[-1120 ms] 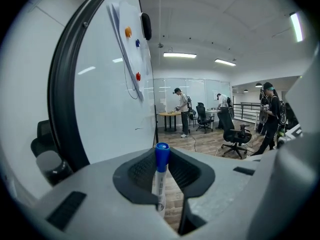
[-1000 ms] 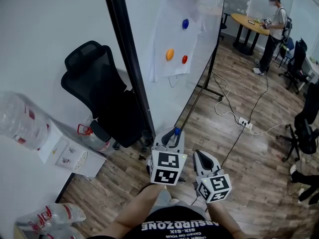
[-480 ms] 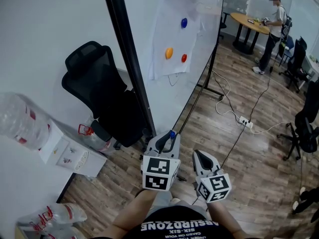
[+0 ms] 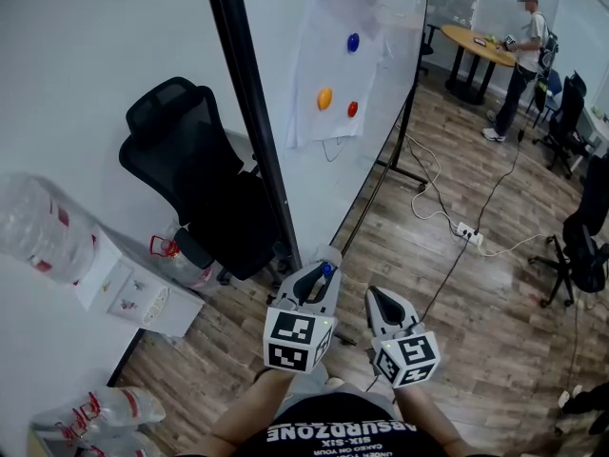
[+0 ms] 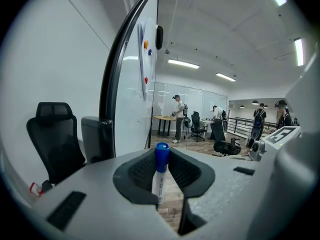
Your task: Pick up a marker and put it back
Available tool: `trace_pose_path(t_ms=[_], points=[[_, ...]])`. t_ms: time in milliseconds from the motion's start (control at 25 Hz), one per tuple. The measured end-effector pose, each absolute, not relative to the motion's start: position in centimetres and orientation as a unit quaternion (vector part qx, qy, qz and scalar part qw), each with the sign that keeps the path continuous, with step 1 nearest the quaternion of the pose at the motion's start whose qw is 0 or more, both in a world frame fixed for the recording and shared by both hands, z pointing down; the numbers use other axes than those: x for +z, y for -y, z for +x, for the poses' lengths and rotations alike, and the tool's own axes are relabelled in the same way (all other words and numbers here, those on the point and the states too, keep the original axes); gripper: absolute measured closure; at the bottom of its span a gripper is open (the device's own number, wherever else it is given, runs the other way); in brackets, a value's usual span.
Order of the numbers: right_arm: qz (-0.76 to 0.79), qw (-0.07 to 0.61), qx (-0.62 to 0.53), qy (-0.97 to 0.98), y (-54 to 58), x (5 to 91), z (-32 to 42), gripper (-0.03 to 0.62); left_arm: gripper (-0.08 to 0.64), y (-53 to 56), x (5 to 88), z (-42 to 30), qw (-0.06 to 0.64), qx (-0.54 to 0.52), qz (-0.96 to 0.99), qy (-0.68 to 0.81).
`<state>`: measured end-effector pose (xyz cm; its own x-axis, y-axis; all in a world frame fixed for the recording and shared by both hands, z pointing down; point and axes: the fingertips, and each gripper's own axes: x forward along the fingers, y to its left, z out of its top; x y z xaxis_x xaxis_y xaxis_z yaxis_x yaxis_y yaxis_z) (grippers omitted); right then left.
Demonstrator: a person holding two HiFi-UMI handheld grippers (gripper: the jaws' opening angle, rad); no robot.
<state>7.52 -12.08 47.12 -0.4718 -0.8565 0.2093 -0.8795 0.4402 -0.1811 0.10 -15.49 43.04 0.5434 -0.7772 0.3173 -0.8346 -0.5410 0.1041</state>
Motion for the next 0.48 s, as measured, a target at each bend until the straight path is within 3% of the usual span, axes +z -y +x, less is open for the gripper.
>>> trace_pose_path(t_ms=[480], points=[[0.514,0.042,0.131,0.846,11.8,47.1,7.5,0.594,0.482,14.1,46.8,-0.7,0.121,0.130,0.876,0.449]])
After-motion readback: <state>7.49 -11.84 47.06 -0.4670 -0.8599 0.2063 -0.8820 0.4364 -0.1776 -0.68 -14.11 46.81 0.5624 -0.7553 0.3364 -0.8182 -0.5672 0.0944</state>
